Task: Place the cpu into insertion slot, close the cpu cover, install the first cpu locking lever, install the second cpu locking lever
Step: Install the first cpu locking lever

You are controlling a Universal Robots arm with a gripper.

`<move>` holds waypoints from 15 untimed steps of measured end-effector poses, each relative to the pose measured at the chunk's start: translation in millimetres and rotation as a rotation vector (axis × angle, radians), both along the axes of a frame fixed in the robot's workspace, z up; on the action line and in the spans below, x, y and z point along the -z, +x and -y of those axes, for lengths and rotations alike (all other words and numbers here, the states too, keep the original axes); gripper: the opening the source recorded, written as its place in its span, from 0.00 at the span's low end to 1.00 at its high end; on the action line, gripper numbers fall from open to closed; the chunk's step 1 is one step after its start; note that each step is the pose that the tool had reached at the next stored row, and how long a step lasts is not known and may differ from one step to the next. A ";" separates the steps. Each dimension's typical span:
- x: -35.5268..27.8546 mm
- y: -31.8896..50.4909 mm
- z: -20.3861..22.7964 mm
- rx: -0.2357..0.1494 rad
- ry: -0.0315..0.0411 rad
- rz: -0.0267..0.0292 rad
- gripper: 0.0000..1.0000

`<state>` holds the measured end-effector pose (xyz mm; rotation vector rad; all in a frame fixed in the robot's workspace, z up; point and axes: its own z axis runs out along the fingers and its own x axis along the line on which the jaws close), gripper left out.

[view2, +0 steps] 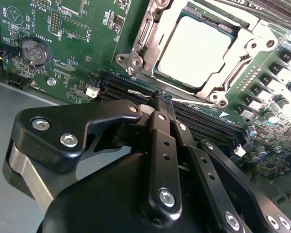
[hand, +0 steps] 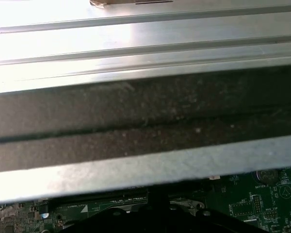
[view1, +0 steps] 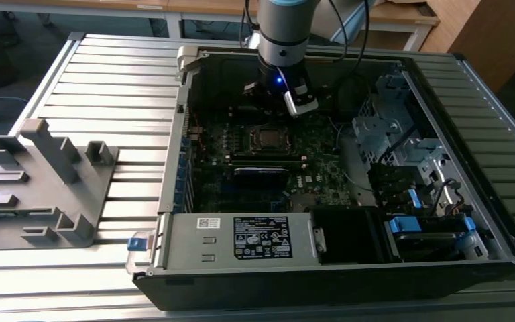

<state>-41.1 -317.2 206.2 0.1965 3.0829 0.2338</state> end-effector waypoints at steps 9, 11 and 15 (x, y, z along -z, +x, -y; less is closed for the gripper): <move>0.7 0.1 -2.8 0.000 -0.0107 0.0000 0.10; 0.8 0.1 -4.0 0.003 -0.0139 0.0000 0.10; 0.9 0.1 -8.9 0.014 -0.0184 -0.0001 0.10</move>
